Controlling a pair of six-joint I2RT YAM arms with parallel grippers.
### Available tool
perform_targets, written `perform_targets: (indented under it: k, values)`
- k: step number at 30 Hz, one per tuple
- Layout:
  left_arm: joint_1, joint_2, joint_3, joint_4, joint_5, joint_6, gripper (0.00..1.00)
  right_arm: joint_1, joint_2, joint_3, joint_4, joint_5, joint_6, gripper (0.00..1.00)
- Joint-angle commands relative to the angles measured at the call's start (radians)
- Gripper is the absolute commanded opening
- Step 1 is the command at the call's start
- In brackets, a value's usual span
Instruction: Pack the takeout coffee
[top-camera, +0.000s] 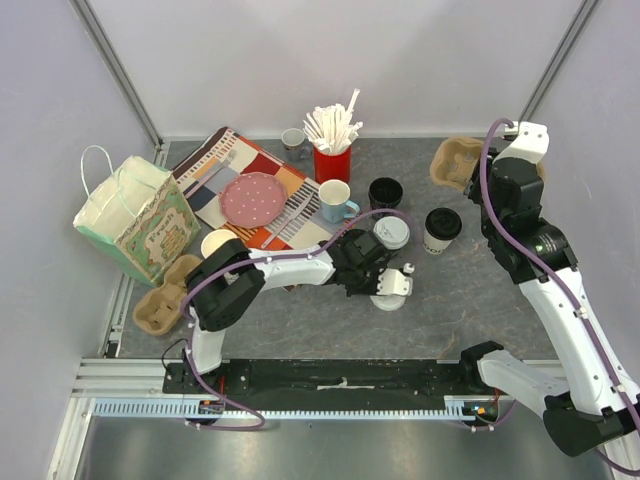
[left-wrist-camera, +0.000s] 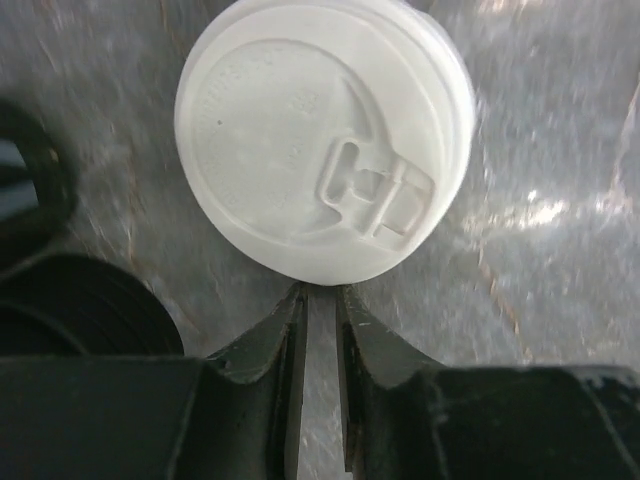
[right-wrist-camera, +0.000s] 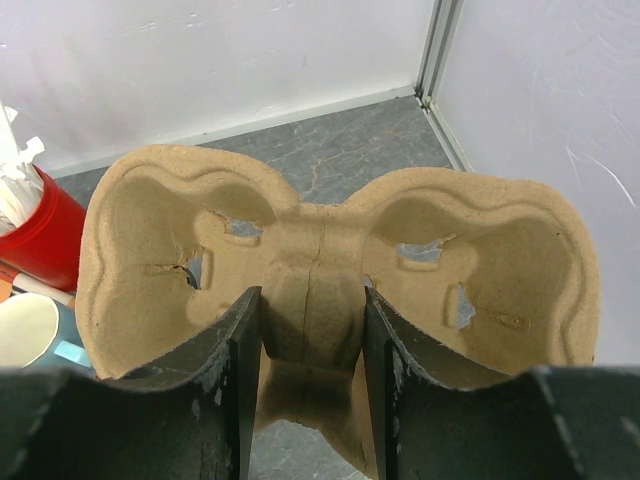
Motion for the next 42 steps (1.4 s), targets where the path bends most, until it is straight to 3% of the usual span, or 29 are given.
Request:
perform_targets:
  k: [1, 4, 11, 22, 35, 39, 42]
  values:
    - [-0.071, 0.083, 0.036, 0.003, -0.009, -0.043, 0.25, -0.005, -0.028, 0.012, 0.005, 0.034, -0.015, 0.15]
    - [-0.098, 0.13, 0.113, -0.013, 0.027, -0.101, 0.24, -0.005, -0.032, 0.014, -0.001, 0.035, -0.019, 0.14]
    - [-0.115, 0.36, 0.507, -0.16, 0.116, -0.346, 0.2, -0.005, -0.045, 0.031, -0.04, 0.047, -0.03, 0.14]
    - [-0.18, 0.59, 0.89, -0.215, 0.122, -0.405, 0.2, -0.005, -0.062, 0.051, -0.074, 0.113, -0.036, 0.13]
    - [-0.226, 0.723, 1.179, -0.099, 0.14, -0.457, 0.21, -0.005, -0.02, 0.077, -0.058, 0.1, -0.029, 0.1]
    - [-0.224, 0.709, 1.247, -0.161, 0.168, -0.442, 0.24, -0.006, -0.02, 0.089, -0.058, 0.101, -0.038, 0.1]
    - [-0.216, 0.646, 1.216, -0.242, 0.172, -0.406, 0.29, -0.005, -0.02, 0.1, -0.057, 0.1, -0.041, 0.1]
